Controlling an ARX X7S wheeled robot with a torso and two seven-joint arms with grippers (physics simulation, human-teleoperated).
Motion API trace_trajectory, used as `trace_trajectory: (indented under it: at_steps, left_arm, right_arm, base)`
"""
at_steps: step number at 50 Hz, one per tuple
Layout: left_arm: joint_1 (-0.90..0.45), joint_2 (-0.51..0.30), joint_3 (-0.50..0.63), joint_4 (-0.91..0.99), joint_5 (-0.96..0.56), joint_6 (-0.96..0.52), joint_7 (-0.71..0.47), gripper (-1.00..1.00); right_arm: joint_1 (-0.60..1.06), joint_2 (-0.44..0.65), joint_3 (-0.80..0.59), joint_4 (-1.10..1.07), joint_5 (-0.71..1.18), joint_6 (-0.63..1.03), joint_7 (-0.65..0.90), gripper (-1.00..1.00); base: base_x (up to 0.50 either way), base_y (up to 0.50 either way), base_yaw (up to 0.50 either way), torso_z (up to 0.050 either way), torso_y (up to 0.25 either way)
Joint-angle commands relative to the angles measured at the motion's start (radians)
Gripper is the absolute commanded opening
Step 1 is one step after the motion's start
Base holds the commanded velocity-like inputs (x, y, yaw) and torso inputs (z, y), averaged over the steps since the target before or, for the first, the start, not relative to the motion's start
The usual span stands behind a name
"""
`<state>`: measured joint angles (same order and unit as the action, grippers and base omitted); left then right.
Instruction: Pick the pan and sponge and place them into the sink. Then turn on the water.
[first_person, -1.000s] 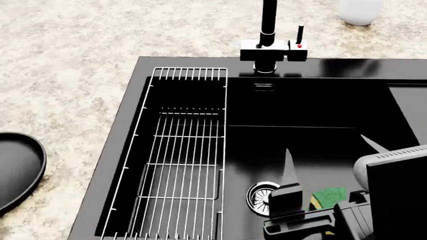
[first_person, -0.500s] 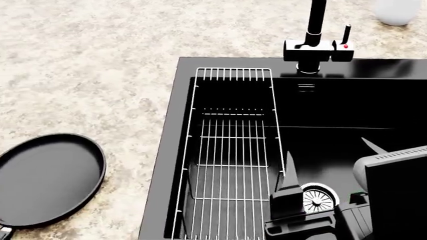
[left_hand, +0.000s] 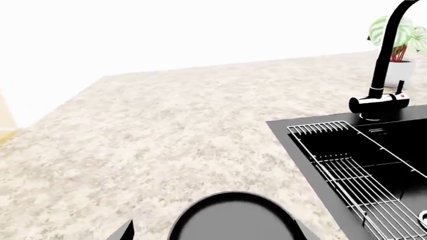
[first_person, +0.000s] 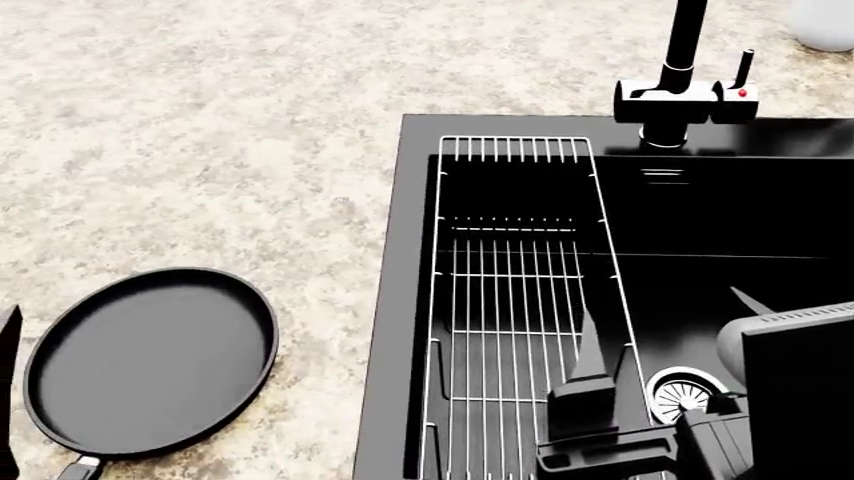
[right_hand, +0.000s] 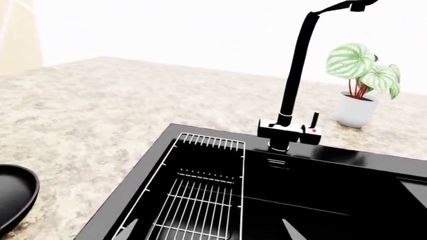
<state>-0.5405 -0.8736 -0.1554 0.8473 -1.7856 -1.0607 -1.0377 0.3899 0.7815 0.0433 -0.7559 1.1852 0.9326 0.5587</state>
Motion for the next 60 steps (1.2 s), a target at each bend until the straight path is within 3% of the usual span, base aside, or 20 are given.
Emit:
trace_trajectory:
  at_steps: [1, 4, 7, 13, 14, 16, 18, 20, 21, 22, 23, 27, 30, 33, 34, 35, 50, 51, 53, 60]
  left_arm:
    - [-0.08, -0.155, 0.051, -0.019, -0.389, 0.075, -0.099, 1.0]
    - [-0.075, -0.224, 0.022, -0.006, -0.482, 0.099, -0.113, 1.0]
    - [-0.082, -0.221, 0.077, 0.01, -0.506, 0.105, -0.132, 1.0]
    - [-0.016, -0.257, 0.038, 0.008, -0.573, 0.136, -0.146, 1.0]
    - [-0.091, -0.208, 0.147, 0.003, -0.543, 0.142, -0.192, 1.0]
    - [-0.074, -0.229, 0.172, -0.003, -0.516, 0.12, -0.228, 1.0]
    - [0.033, -0.249, 0.06, -0.021, -0.507, 0.103, -0.189, 1.0]
    - [0.049, -0.22, 0.074, -0.032, -0.477, 0.1, -0.188, 1.0]
    - [-0.023, -0.166, 0.176, -0.045, -0.452, 0.102, -0.235, 1.0]
    - [0.049, -0.197, 0.093, -0.046, -0.465, 0.09, -0.198, 1.0]
    - [0.014, -0.144, 0.164, -0.067, -0.417, 0.082, -0.22, 1.0]
    - [0.101, -0.156, 0.086, -0.078, -0.391, 0.055, -0.162, 1.0]
    - [0.04, -0.106, 0.173, -0.101, -0.36, 0.05, -0.191, 1.0]
    - [0.075, -0.132, 0.127, -0.098, -0.365, 0.039, -0.155, 1.0]
    - [0.015, -0.074, 0.209, -0.126, -0.338, 0.036, -0.189, 1.0]
    - [0.05, -0.109, 0.156, -0.125, -0.35, 0.029, -0.156, 1.0]
    - [0.021, -0.011, 0.248, -0.201, -0.243, -0.005, -0.13, 1.0]
    - [0.078, -0.063, 0.174, -0.183, -0.268, -0.006, -0.09, 1.0]
    - [0.022, -0.003, 0.254, -0.206, -0.244, -0.009, -0.132, 1.0]
    - [0.029, -0.013, 0.254, -0.248, -0.228, -0.018, -0.11, 1.0]
  right_arm:
    - [-0.029, -0.007, 0.011, 0.005, -0.013, -0.004, -0.009, 1.0]
    - [-0.024, -0.009, 0.007, 0.01, -0.013, -0.003, -0.009, 1.0]
    - [-0.025, -0.008, 0.002, 0.011, -0.013, -0.002, -0.011, 1.0]
    - [-0.042, 0.0, 0.01, 0.01, -0.014, -0.005, -0.013, 1.0]
    - [-0.043, 0.001, 0.01, 0.011, -0.014, -0.005, -0.012, 1.0]
    - [-0.043, 0.0, 0.009, 0.011, -0.013, -0.006, -0.01, 1.0]
    - [-0.045, -0.001, 0.006, 0.013, -0.017, -0.007, -0.013, 1.0]
    - [-0.053, -0.002, 0.006, 0.014, -0.022, -0.012, -0.017, 1.0]
    - [-0.055, -0.004, 0.006, 0.016, -0.021, -0.013, -0.017, 1.0]
    - [-0.054, -0.006, 0.008, 0.017, -0.013, -0.014, -0.017, 1.0]
    - [-0.05, -0.006, 0.005, 0.018, -0.012, -0.011, -0.017, 1.0]
    - [-0.05, -0.004, 0.002, 0.017, -0.015, -0.012, -0.018, 1.0]
    - [-0.06, -0.004, 0.004, 0.017, -0.017, -0.017, -0.021, 1.0]
    - [-0.066, -0.006, 0.001, 0.017, -0.023, -0.02, -0.023, 1.0]
    - [-0.067, -0.006, -0.001, 0.018, -0.025, -0.021, -0.025, 1.0]
    - [-0.068, -0.006, -0.002, 0.019, -0.027, -0.021, -0.024, 1.0]
    - [-0.088, -0.006, -0.009, 0.021, -0.033, -0.025, -0.025, 1.0]
    - [-0.088, -0.006, -0.012, 0.022, -0.033, -0.022, -0.023, 1.0]
    - [-0.088, -0.005, -0.012, 0.022, -0.03, -0.02, -0.021, 1.0]
    - [-0.101, -0.004, -0.012, 0.024, -0.032, -0.024, -0.022, 1.0]
  base:
    - [0.0, 0.0, 0.0, 0.0, 0.0]
    - [0.0, 0.0, 0.0, 0.0, 0.0]
    - [0.0, 0.0, 0.0, 0.0, 0.0]
    - [0.0, 0.0, 0.0, 0.0, 0.0]
    - [0.0, 0.0, 0.0, 0.0, 0.0]
    - [0.0, 0.0, 0.0, 0.0, 0.0]
    - [0.0, 0.0, 0.0, 0.0, 0.0]
    - [0.0, 0.0, 0.0, 0.0, 0.0]
    - [0.0, 0.0, 0.0, 0.0, 0.0]
    - [0.0, 0.0, 0.0, 0.0, 0.0]
    - [0.0, 0.0, 0.0, 0.0, 0.0]
    - [0.0, 0.0, 0.0, 0.0, 0.0]
    - [0.0, 0.0, 0.0, 0.0, 0.0]
    - [0.0, 0.0, 0.0, 0.0, 0.0]
    - [0.0, 0.0, 0.0, 0.0, 0.0]
    - [0.0, 0.0, 0.0, 0.0, 0.0]
    - [0.0, 0.0, 0.0, 0.0, 0.0]
    - [0.0, 0.0, 0.0, 0.0, 0.0]
    - [0.0, 0.0, 0.0, 0.0, 0.0]
    - [0.0, 0.0, 0.0, 0.0, 0.0]
